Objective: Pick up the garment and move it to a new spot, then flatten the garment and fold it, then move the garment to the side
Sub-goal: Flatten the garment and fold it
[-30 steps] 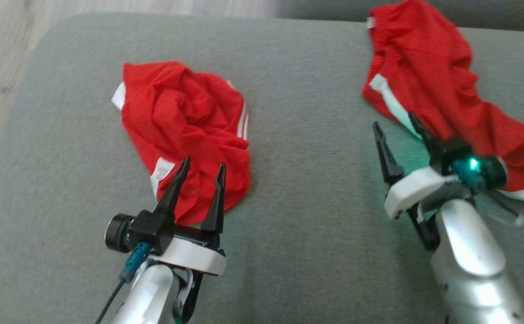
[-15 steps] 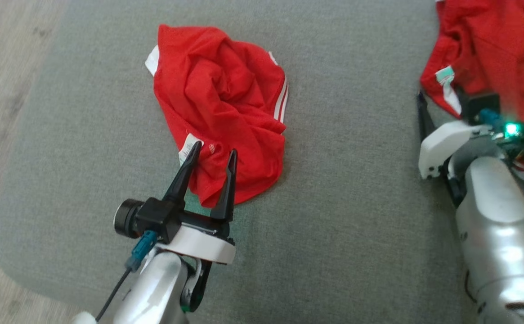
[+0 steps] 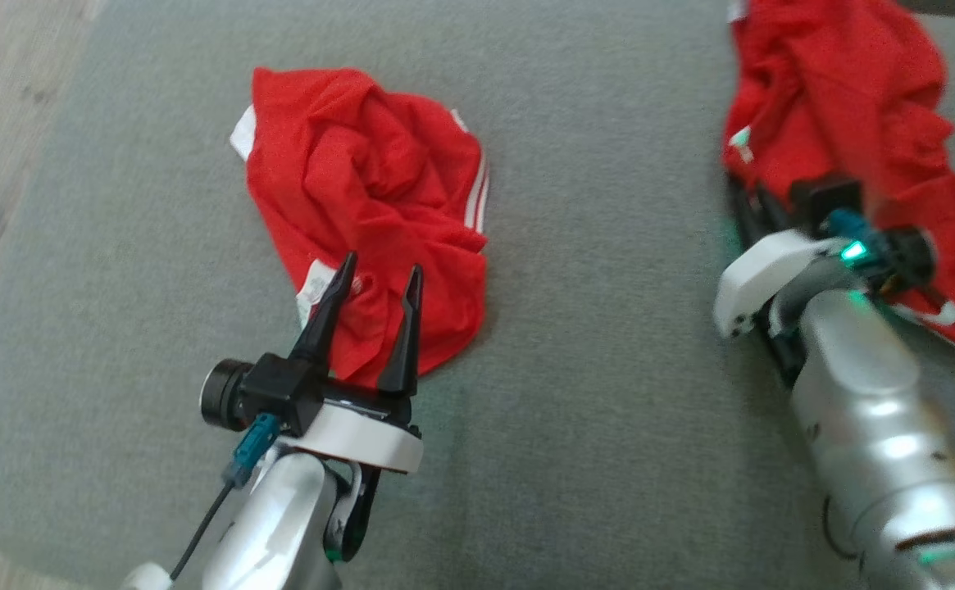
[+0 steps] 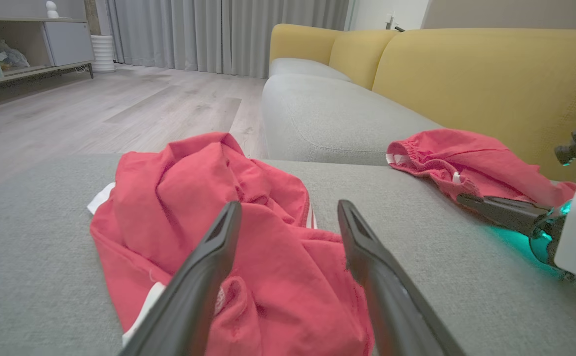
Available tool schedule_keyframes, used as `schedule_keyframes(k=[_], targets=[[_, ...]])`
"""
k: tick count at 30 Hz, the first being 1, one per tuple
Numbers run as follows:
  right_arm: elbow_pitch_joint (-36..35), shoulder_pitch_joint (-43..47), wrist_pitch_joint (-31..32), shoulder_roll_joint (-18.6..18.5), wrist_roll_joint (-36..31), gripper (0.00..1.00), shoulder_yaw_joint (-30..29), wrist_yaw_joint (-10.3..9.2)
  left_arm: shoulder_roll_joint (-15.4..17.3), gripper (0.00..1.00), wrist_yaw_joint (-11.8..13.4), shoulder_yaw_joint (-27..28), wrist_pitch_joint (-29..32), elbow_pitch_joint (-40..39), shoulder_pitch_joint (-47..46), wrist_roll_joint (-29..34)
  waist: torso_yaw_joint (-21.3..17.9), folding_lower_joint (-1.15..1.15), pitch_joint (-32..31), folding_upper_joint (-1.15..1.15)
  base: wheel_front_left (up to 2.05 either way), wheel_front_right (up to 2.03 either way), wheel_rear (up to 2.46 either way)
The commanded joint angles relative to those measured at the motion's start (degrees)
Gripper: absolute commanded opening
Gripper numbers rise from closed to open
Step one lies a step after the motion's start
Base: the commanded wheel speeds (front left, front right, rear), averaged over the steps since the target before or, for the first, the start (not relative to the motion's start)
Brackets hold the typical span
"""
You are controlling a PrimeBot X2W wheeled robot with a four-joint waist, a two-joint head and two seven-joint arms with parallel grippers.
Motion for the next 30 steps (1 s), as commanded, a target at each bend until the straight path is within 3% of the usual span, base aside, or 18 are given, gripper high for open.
schedule_keyframes(k=[1, 9, 22, 30], targets=[[-2.3, 1.8, -0.8, 1.2, 3.7, 0.00, 5.9, -0.04, 0.3, 1.00, 0.0, 2.4, -0.5, -1.3, -0.5, 0.8, -1.9, 0.00, -1.9, 0.00, 0.00, 0.00, 0.00], [-11.4, 10.0, -0.9, 1.2, 13.7, 0.00, 21.0, -0.04, 0.3, 1.00, -0.3, 4.1, -0.5, -1.0, 1.8, 2.0, -5.6, 0.00, -6.2, 0.00, 0.00, 0.00, 0.00], [-19.1, 17.3, 0.5, 1.2, 25.4, 0.00, 34.7, -0.04, 0.7, 1.00, -0.7, 5.5, -0.5, -0.6, 5.9, 3.2, -10.1, 0.00, -12.1, 0.00, 0.00, 0.00, 0.00], [-23.8, 20.8, 3.2, 0.3, 30.0, 0.00, 40.2, -0.04, 0.8, 1.00, -0.6, 5.9, -0.5, -0.7, 7.2, 3.6, -11.7, 0.00, -14.4, 0.00, 0.00, 0.00, 0.00]])
